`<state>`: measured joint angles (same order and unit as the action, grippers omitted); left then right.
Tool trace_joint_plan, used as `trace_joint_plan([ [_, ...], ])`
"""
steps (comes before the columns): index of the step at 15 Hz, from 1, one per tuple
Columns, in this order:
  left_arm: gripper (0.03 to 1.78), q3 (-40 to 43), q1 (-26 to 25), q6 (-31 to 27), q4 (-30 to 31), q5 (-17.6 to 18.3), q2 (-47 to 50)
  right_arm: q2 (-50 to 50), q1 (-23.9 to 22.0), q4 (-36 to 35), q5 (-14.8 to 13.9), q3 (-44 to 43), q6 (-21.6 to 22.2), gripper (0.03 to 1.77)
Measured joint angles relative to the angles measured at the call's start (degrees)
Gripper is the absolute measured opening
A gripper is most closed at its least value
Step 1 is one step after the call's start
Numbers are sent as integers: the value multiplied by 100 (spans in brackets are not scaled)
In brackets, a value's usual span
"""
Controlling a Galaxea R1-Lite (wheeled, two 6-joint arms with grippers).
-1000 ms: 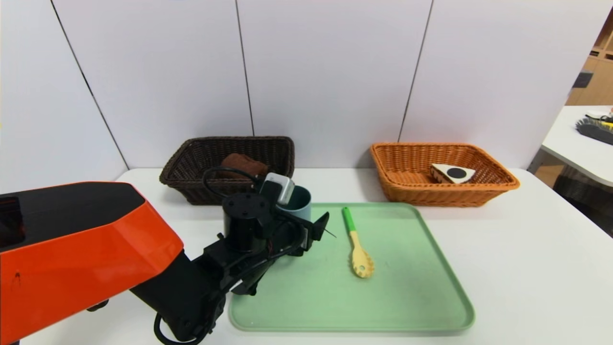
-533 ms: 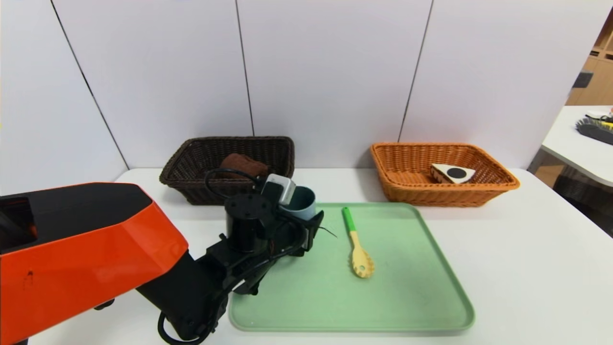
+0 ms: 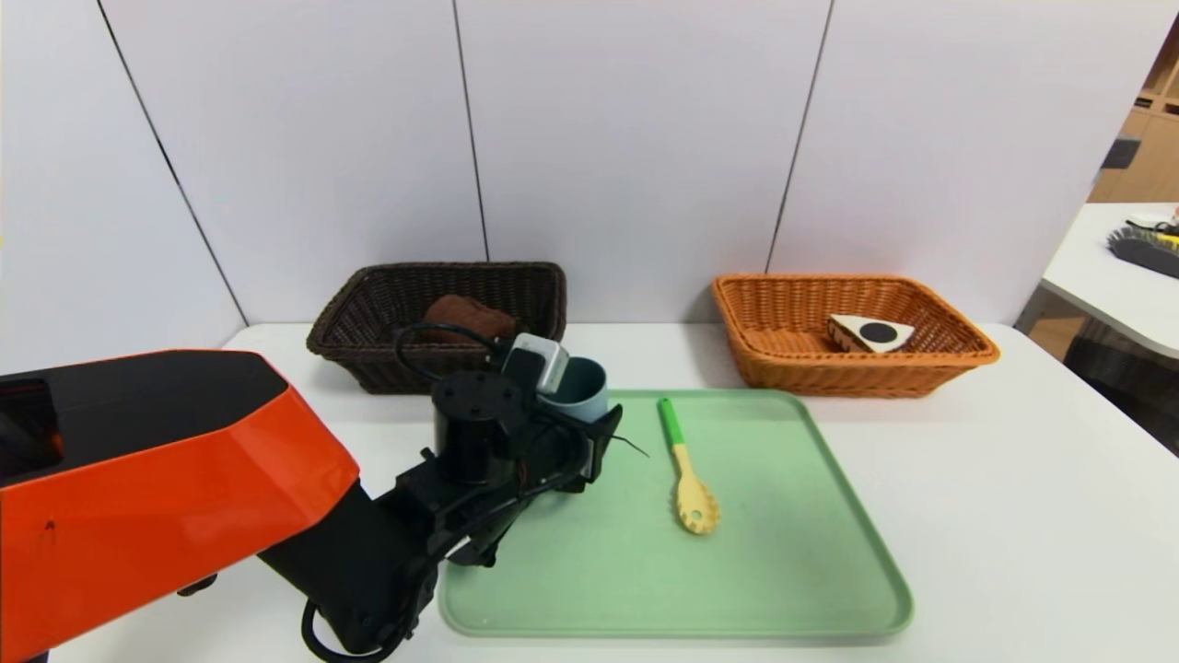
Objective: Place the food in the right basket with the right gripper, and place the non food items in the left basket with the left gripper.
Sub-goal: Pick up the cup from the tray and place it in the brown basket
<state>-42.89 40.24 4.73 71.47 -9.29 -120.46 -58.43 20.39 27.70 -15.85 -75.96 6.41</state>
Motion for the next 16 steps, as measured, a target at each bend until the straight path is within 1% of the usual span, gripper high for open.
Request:
trace_joint_plan([
  [2, 118, 37, 18, 0, -251, 34, 194, 0, -2, 5, 2, 44, 9, 170],
  [5, 118, 13, 55, 4, -825, 59, 603, -6, -48, 9, 4, 179, 15, 170],
  [7, 118, -5, 107, 4, -1282, 59, 952, -33, -61, 17, -13, 302, 12, 170],
  [9, 118, -66, 135, 6, -1768, 56, 1340, -77, -72, 188, -29, 385, 2, 170],
  [11, 118, -240, 145, 4, -2297, 45, 1753, -149, -74, 568, -27, 397, -16, 170],
  [15, 118, -970, 113, -35, -3711, 39, 2492, -383, -80, 673, -9, 135, -46, 170],
  [16, 118, -1182, 55, -126, -3981, 41, 2594, -458, -94, 684, -2, 33, -66, 170],
])
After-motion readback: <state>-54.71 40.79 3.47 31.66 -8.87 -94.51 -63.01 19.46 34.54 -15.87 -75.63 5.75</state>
